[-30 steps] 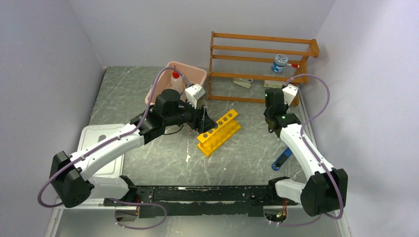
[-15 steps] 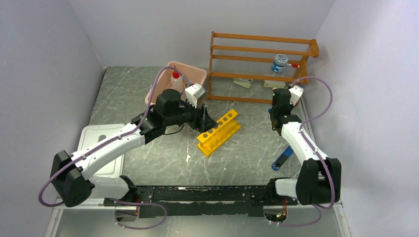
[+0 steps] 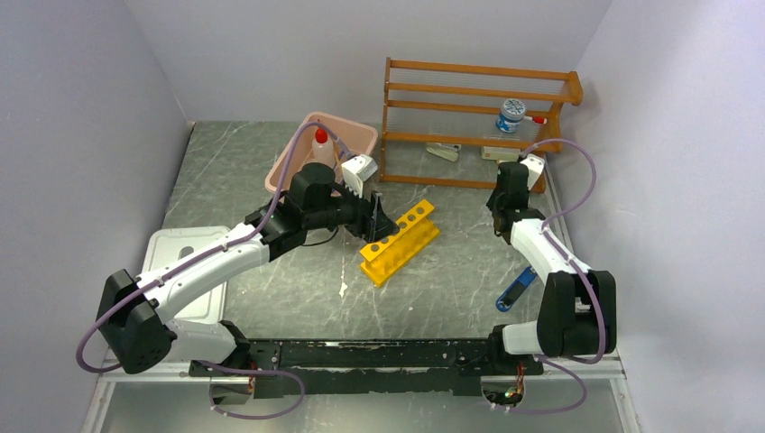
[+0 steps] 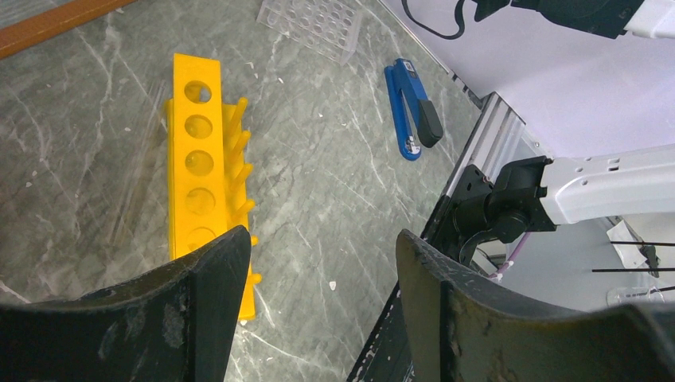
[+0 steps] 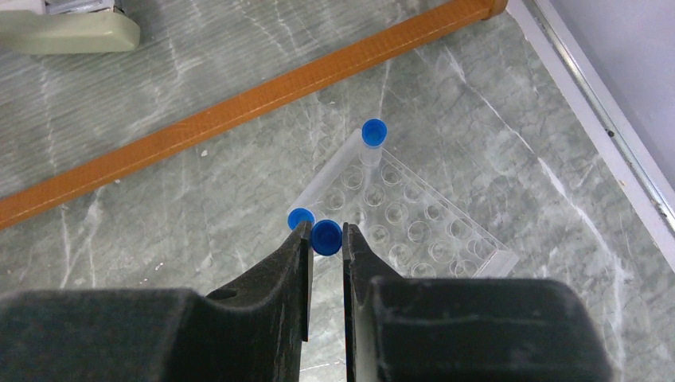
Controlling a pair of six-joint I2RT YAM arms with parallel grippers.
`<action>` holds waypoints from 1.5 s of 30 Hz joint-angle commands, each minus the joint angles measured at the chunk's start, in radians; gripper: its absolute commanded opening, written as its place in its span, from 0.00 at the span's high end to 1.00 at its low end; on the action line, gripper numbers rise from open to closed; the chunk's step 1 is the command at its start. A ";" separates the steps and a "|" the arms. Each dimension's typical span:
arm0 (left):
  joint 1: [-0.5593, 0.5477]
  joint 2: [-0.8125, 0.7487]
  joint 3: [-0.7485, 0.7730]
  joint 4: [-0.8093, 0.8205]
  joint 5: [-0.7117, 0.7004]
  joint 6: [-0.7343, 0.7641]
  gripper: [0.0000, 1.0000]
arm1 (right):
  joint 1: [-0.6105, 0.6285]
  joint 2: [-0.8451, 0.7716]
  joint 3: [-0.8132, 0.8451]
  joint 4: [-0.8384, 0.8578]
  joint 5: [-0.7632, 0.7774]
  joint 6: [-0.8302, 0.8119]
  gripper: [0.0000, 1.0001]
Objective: Organize the chemistry lab equipment
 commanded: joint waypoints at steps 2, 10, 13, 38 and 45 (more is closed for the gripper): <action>0.000 -0.007 0.014 0.029 -0.008 0.000 0.29 | -0.004 0.016 -0.034 0.060 0.005 -0.039 0.90; 0.000 0.001 0.011 0.037 -0.003 -0.004 0.29 | -0.002 0.012 -0.060 0.098 0.006 -0.070 0.90; 0.000 0.003 0.011 0.036 -0.004 -0.003 0.29 | -0.001 0.010 -0.079 0.121 -0.005 -0.083 0.89; 0.000 -0.011 -0.003 0.030 -0.003 0.000 0.29 | 0.009 -0.054 -0.096 0.106 -0.042 -0.102 0.62; 0.000 -0.018 0.001 0.026 -0.010 -0.003 0.29 | 0.010 -0.093 -0.024 -0.010 -0.031 -0.059 0.58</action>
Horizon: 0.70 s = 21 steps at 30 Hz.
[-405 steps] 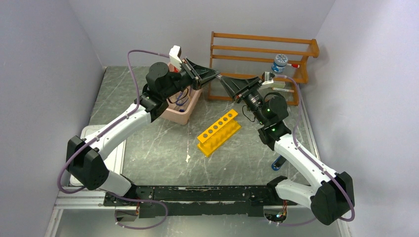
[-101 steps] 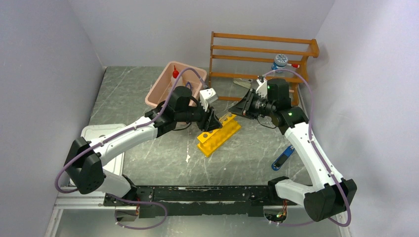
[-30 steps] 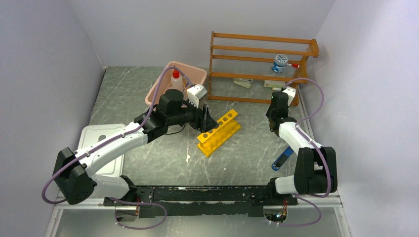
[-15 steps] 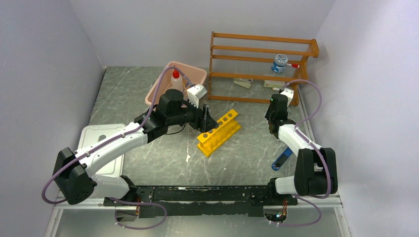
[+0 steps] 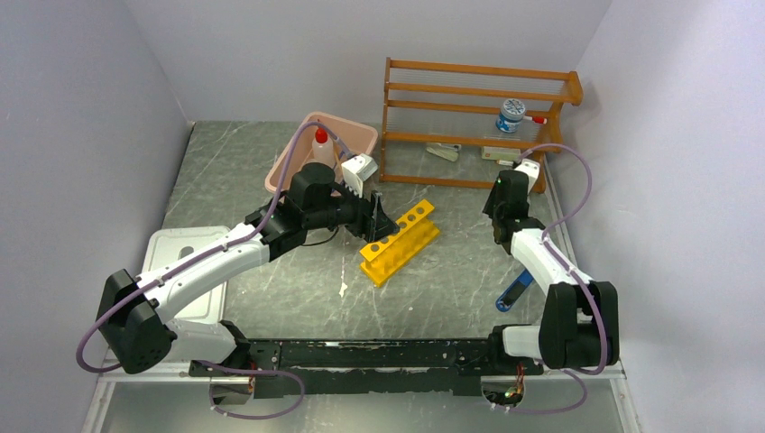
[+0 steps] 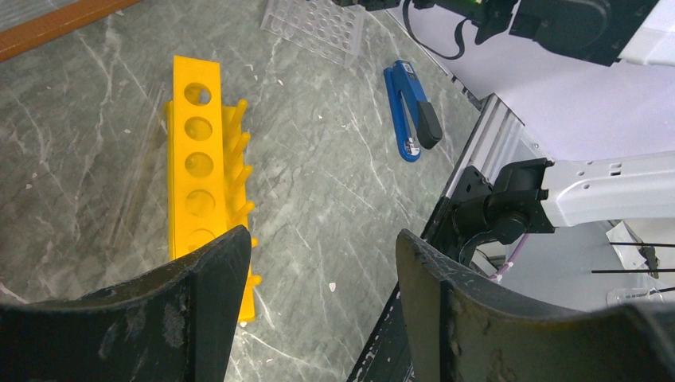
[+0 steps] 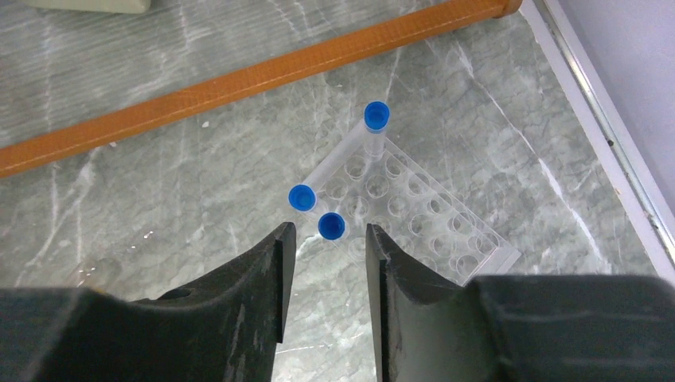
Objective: Organize the chemistry lab equipment
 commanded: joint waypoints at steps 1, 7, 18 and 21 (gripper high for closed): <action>0.000 -0.021 0.004 0.015 -0.015 -0.003 0.29 | 0.003 -0.044 0.097 -0.110 0.012 0.045 0.55; 0.000 -0.041 0.016 -0.050 -0.075 0.019 0.29 | 0.003 -0.075 0.227 -0.340 -0.098 0.152 0.46; 0.002 -0.049 0.034 -0.269 -0.293 0.058 0.26 | 0.240 -0.134 0.249 -0.475 -0.182 0.336 0.35; 0.002 -0.047 0.016 -0.298 -0.329 0.034 0.26 | 0.352 -0.081 0.284 -0.477 -0.120 0.366 0.31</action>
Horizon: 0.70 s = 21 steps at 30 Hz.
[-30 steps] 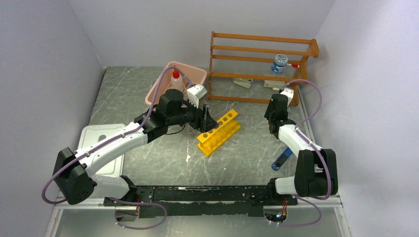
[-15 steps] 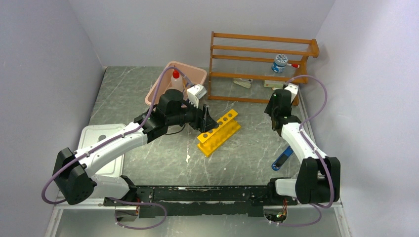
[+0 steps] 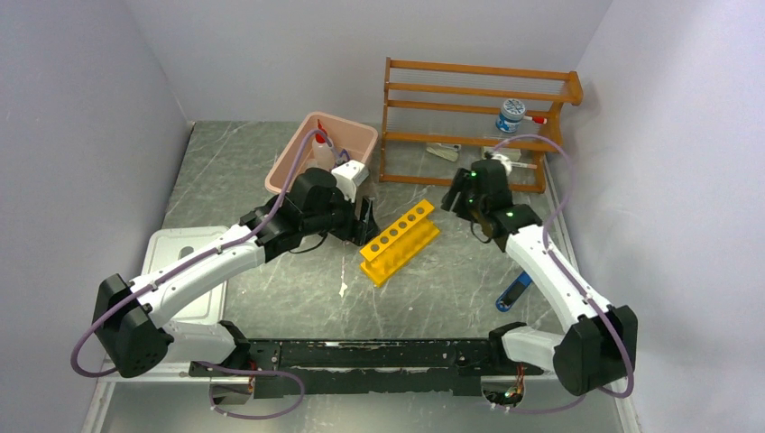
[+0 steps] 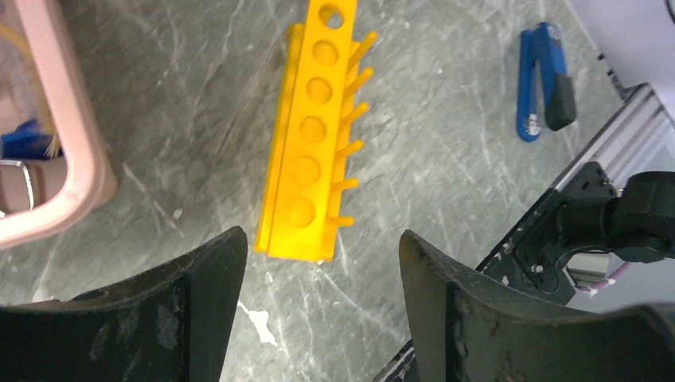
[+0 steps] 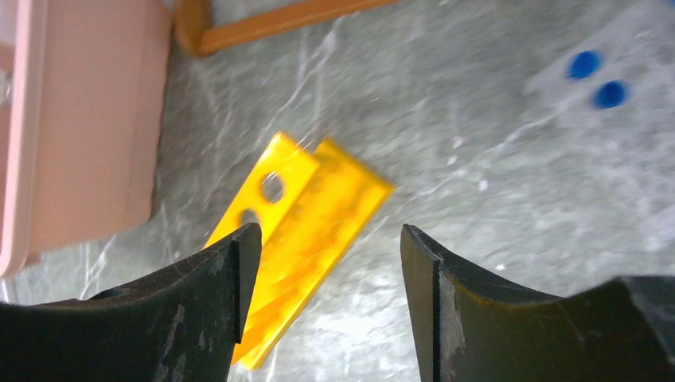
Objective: Organize the chemistry lab equipment
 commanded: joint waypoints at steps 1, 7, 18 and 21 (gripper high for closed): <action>0.002 -0.017 0.004 -0.085 -0.108 -0.019 0.27 | 0.141 0.064 0.070 -0.037 0.080 0.077 0.31; 0.001 -0.002 -0.004 -0.084 -0.110 -0.046 0.38 | 0.278 0.288 0.226 -0.079 0.242 0.062 0.27; 0.001 -0.008 -0.028 -0.074 -0.146 -0.086 0.35 | 0.351 0.575 0.431 -0.258 0.458 0.075 0.15; 0.001 -0.012 -0.032 -0.080 -0.165 -0.098 0.35 | 0.352 0.580 0.415 -0.289 0.502 0.076 0.12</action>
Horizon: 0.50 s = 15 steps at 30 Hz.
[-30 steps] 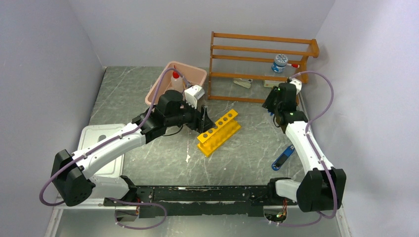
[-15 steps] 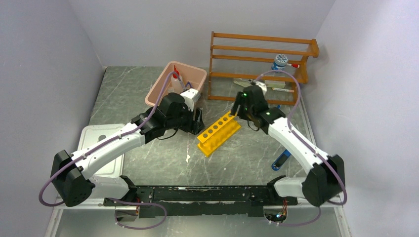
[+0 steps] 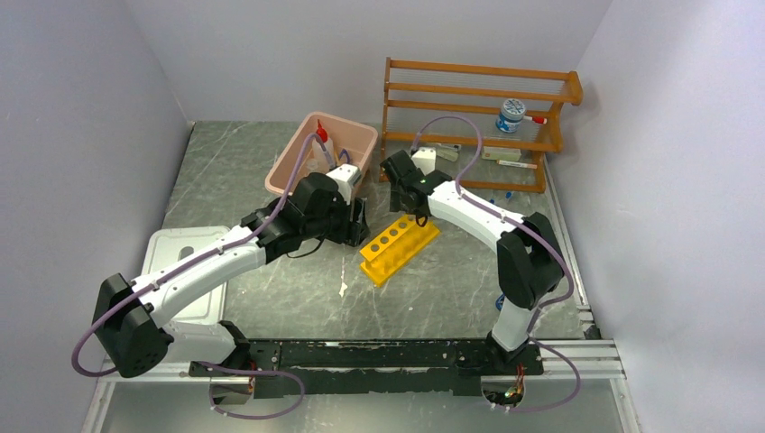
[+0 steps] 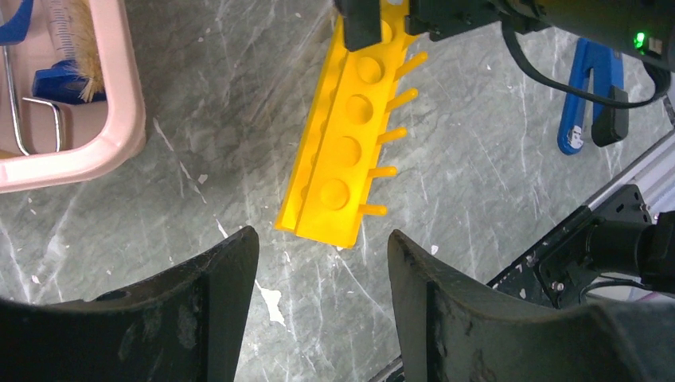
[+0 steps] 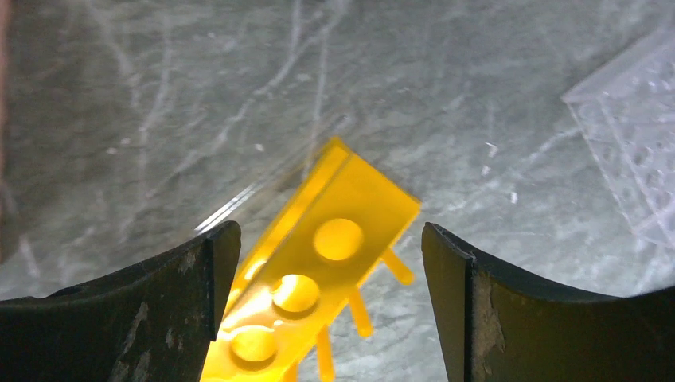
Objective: Organize the chemistry lab equipment
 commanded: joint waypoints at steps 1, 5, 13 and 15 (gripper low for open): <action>0.001 -0.013 -0.015 -0.005 -0.056 -0.030 0.35 | 0.000 -0.001 0.001 -0.096 0.138 0.019 0.12; 0.001 -0.002 -0.017 0.015 -0.050 -0.030 0.36 | -0.005 -0.064 -0.077 -0.096 0.150 0.007 0.12; 0.002 0.116 0.058 0.081 -0.014 0.017 0.37 | -0.038 -0.222 -0.271 -0.038 0.044 -0.038 0.15; 0.002 0.167 0.095 0.096 -0.009 0.032 0.37 | -0.043 -0.266 -0.309 -0.022 0.018 -0.049 0.17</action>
